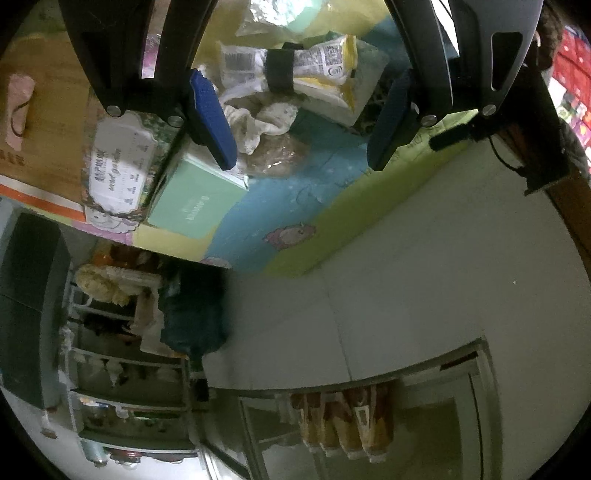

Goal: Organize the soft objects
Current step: 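Grasp the leopard-print cloth with the left tool while the right tool grasps the clear plastic bag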

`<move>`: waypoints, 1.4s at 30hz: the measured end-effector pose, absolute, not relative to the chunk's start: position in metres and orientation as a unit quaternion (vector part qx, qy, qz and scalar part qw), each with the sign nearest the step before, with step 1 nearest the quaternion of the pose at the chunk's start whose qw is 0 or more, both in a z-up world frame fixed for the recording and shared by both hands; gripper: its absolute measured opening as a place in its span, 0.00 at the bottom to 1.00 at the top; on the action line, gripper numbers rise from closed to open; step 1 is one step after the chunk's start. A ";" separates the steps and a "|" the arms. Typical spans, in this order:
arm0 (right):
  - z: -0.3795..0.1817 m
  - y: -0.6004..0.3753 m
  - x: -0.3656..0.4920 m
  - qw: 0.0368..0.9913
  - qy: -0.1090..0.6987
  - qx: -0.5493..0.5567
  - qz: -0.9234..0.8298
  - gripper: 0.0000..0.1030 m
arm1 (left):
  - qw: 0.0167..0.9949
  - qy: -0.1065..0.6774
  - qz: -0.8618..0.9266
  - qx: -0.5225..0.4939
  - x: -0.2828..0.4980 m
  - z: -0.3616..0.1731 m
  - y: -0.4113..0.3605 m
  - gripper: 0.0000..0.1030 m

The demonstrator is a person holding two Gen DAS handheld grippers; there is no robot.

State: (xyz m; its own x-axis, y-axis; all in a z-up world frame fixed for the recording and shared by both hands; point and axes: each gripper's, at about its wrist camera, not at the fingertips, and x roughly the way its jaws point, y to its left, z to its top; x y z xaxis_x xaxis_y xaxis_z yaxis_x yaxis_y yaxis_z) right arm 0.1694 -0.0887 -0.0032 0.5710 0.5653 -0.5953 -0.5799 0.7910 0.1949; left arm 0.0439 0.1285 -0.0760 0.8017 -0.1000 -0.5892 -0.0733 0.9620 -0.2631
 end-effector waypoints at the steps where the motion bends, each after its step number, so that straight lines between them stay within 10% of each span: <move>1: -0.004 -0.088 0.170 0.886 0.333 -0.012 0.323 0.72 | 0.937 0.319 -0.009 -0.140 0.047 -0.078 0.130 0.78; 8: -0.016 -0.074 0.178 0.877 0.354 -0.021 0.325 0.72 | 0.930 0.344 -0.013 -0.131 0.054 -0.096 0.130 0.62; 13: -0.027 -0.062 0.185 0.873 0.374 -0.035 0.311 0.72 | 0.931 0.344 -0.017 -0.124 0.054 -0.098 0.128 0.08; 42: -0.078 0.001 0.225 0.859 0.418 -0.211 0.205 0.60 | 0.958 0.251 -0.011 -0.135 0.032 -0.055 0.149 0.04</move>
State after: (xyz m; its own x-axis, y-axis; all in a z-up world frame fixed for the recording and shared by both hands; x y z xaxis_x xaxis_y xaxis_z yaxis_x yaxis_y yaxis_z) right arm 0.2249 0.0009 -0.0778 0.5657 0.1762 -0.8056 -0.5294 0.8266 -0.1910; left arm 0.0323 0.1488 -0.0549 0.8734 -0.0891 -0.4787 -0.0466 0.9633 -0.2643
